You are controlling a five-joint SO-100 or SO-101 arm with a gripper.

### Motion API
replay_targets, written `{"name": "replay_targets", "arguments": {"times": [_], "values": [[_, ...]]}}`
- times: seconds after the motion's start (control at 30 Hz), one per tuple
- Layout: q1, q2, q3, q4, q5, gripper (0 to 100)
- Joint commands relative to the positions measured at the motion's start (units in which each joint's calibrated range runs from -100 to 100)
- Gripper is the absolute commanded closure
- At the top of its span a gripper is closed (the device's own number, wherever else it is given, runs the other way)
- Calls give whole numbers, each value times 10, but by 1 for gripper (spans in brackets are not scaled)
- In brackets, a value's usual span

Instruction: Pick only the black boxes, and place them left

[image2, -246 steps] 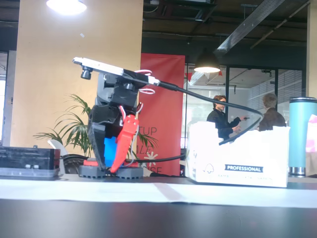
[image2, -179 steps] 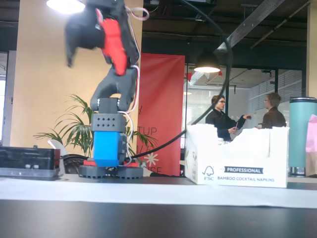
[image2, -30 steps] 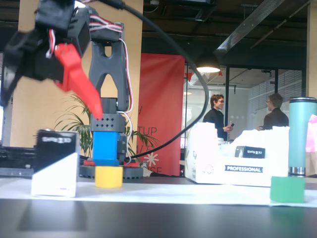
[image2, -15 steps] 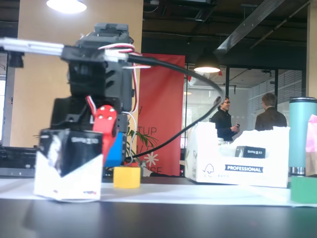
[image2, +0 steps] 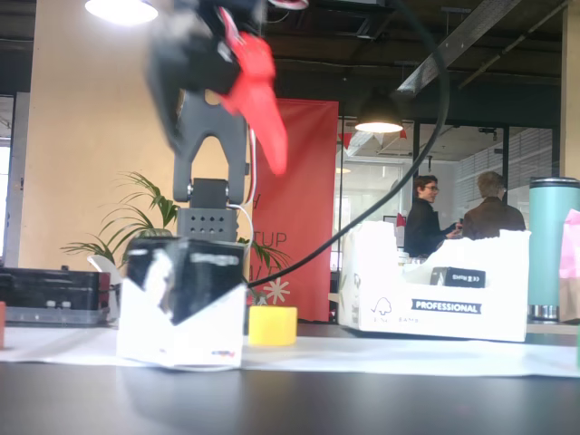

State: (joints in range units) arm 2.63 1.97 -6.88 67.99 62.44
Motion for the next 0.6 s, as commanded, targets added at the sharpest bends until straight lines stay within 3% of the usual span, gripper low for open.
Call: {"name": "replay_targets", "arguments": {"times": [0.0,0.2,0.33,0.57], "values": [[50,-21,-125,-6,99,55],[60,128,-258,-100,107,55],[59,203,-272,-197,106,55],[48,308,-273,-267,87,56]]}}
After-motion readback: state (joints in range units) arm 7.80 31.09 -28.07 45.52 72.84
